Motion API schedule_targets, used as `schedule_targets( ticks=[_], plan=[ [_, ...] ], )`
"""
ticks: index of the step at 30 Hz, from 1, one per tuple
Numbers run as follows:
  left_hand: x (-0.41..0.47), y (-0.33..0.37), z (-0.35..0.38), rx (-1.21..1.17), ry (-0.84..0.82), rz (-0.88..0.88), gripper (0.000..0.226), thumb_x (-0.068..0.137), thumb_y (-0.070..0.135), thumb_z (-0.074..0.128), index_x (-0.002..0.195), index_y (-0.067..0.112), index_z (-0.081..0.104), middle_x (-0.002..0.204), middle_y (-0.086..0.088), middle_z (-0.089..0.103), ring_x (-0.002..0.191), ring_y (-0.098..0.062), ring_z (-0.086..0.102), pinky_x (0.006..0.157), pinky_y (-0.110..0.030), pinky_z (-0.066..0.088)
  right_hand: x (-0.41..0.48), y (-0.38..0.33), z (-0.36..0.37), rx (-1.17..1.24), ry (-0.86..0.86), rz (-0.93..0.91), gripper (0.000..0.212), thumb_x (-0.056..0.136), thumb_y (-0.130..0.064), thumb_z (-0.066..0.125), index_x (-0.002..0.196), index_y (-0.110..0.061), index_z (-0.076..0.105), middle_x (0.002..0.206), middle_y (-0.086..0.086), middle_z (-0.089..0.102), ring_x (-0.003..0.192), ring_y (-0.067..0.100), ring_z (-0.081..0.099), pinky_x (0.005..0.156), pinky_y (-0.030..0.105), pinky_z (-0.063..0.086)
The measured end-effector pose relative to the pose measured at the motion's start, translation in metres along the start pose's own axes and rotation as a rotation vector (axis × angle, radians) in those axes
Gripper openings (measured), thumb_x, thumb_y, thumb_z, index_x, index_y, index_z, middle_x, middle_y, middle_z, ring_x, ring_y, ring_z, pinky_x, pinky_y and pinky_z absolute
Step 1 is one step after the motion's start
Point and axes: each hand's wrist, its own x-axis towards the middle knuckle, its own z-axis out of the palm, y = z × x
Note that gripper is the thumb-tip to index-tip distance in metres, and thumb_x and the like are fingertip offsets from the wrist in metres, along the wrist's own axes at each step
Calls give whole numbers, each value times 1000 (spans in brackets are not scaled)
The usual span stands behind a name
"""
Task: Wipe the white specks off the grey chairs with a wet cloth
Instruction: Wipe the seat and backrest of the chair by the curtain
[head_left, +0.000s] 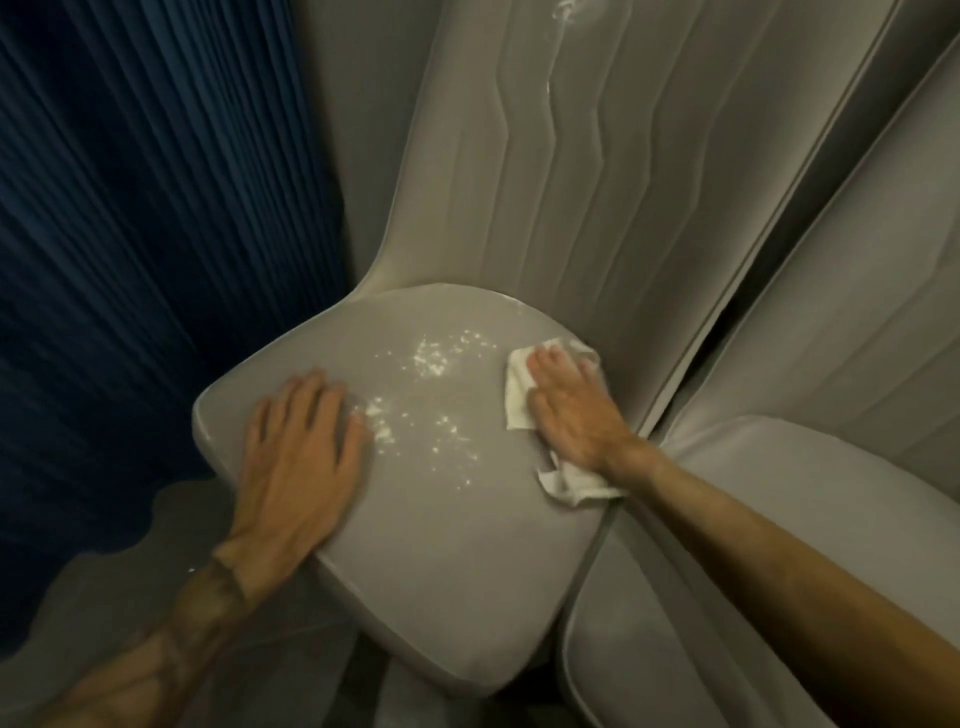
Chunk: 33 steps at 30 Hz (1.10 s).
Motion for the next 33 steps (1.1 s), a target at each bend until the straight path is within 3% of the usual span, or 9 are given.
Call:
schedule_targets(
  ticks=[2, 4, 9, 13, 16, 22, 26, 29, 33],
  plan=[
    [17, -20, -5, 35, -14, -26, 59, 105, 44, 26, 142, 8, 53, 154, -17, 48, 144, -34, 43, 123, -56, 27, 9, 2, -10, -89, 69, 161, 56, 112, -30, 25, 163, -8, 19, 174, 10, 13, 161, 25, 7, 130, 44, 6],
    [31, -38, -9, 46, -16, -41, 59, 104, 45, 27, 140, 7, 55, 151, -18, 51, 141, -35, 45, 122, -56, 29, 12, -23, -8, -86, 86, 194, 58, 112, -32, 23, 164, -8, 15, 174, 11, 10, 162, 26, 6, 130, 44, 6],
    [56, -58, -8, 19, -35, -96, 65, 103, 47, 24, 144, 6, 53, 156, -18, 47, 144, -38, 43, 123, -57, 29, -26, -73, 22, 102, 37, -105, 70, 104, -45, 4, 166, -11, 11, 175, 5, 4, 162, 19, -2, 130, 35, -7],
    [56, -61, 0, -26, 44, -88, 63, 104, 44, 26, 144, 4, 53, 154, -20, 49, 142, -38, 45, 121, -56, 32, -7, -37, 7, -12, 59, 112, 59, 112, -33, 20, 166, -8, 9, 175, 10, 4, 162, 22, 0, 132, 39, 0],
    [55, -63, 5, -32, 60, -106, 62, 104, 43, 25, 144, 4, 52, 154, -19, 49, 143, -37, 44, 121, -55, 32, 9, -51, -1, -12, 95, 307, 60, 112, -32, 21, 165, -8, 6, 175, 11, 2, 162, 23, 1, 131, 41, 5],
    [55, -66, 8, -60, 79, -88, 64, 104, 44, 23, 144, 5, 52, 155, -19, 48, 141, -37, 46, 120, -56, 34, -51, -133, 36, 104, 92, -21, 68, 105, -44, 4, 167, -15, 6, 175, 2, -2, 162, 15, -6, 132, 36, -6],
    [55, -68, 9, -55, 86, -95, 62, 104, 42, 26, 146, 4, 51, 156, -19, 47, 144, -38, 43, 122, -56, 31, -70, -78, 18, -50, 83, 191, 60, 112, -34, 15, 165, -11, 0, 174, 10, -8, 162, 21, -10, 131, 35, -6],
    [54, -67, 9, -50, 88, -95, 61, 105, 40, 27, 146, 3, 52, 156, -20, 48, 143, -39, 45, 121, -57, 33, -69, -107, 19, -23, 99, 345, 63, 108, -33, 3, 164, -6, -4, 172, 16, -12, 162, 27, -9, 131, 39, -6],
    [54, -67, 9, -37, 88, -76, 59, 105, 40, 26, 144, 4, 52, 155, -20, 48, 142, -38, 45, 121, -57, 32, -71, -200, 51, -12, 244, 2, 59, 110, -30, 25, 157, 5, 33, 166, 24, 26, 157, 38, 23, 129, 52, 24]
  ],
)
